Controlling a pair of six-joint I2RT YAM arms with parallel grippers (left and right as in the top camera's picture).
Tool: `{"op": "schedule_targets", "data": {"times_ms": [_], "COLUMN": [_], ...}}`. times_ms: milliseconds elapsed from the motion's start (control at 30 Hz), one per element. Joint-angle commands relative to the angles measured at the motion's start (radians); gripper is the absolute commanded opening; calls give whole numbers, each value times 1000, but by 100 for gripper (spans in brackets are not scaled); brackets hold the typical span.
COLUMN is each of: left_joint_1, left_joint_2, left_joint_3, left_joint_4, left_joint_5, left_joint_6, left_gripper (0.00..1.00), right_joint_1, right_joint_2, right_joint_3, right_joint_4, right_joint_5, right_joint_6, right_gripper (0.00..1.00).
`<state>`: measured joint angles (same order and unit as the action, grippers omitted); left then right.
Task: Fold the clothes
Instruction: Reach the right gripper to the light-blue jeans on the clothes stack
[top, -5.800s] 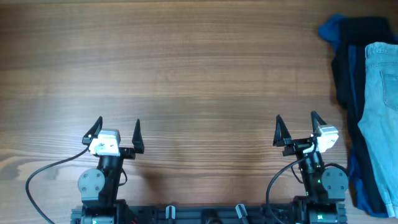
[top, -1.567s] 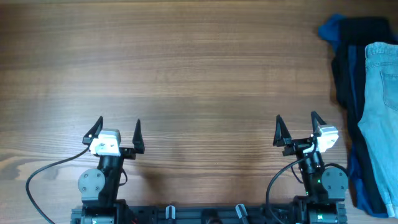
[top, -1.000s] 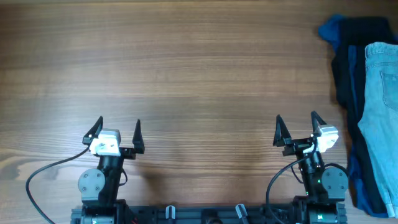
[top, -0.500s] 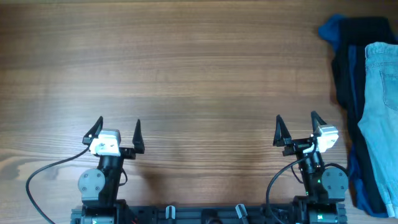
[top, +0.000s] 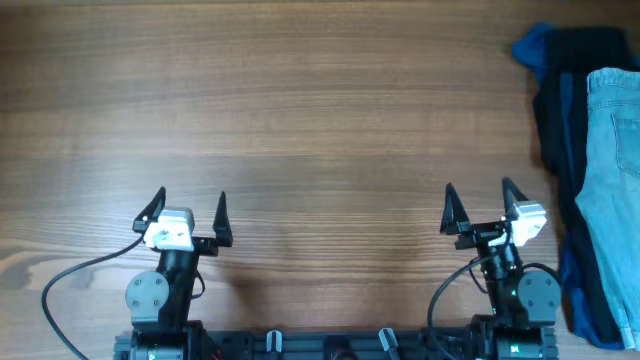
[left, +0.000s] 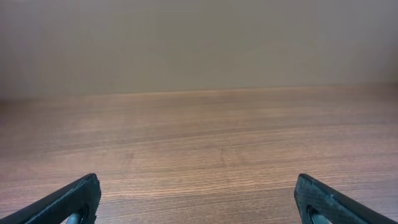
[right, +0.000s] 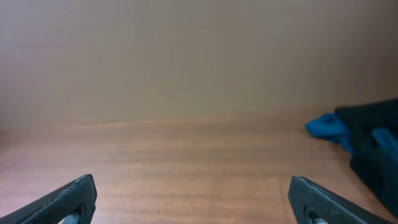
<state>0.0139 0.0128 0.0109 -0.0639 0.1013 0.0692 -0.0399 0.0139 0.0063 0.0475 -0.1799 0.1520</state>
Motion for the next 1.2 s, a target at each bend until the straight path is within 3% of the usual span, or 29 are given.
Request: {"op": "schedule_targets", "data": {"times_ms": [0,67,100,167,333,667,867,1000,1167], "left_joint_1": [-6,-6,-6,-6,-6,-6,-6,-6,-6], "left_joint_2": [-3,-3,-3,-3,-3,-3,-3,-3,-3], "left_joint_3": [-5,-5,-5,-5,-5,-5,-5,-5,-5], "left_joint_4": [-5,-5,-5,-5,-5,-5,-5,-5,-5], "left_joint_5": [-10,-10,-10,-10,-10,-10,-10,-10,-10], "left_joint_6": [-6,-6,-6,-6,-6,-6,-6,-6,-6], "left_gripper": [100,100,100,100,100,100,100,100,100], "right_joint_1": [3,3,3,3,3,3,3,3,3], "right_joint_2": [-4,-4,-4,-4,-4,-3,36,214,652], "right_joint_3": [-1,-1,-1,-1,-1,11,126,278,578], "right_joint_4": [5,5,6,27,66,78,204,203,62], "right_joint_5": [-51,-51,-51,-110,-290,-365,-365,-372,-513], "right_joint_6": [198,446,650,715,713,679,552,502,395], "right_gripper": [100,100,100,100,100,100,99,100,100]}}
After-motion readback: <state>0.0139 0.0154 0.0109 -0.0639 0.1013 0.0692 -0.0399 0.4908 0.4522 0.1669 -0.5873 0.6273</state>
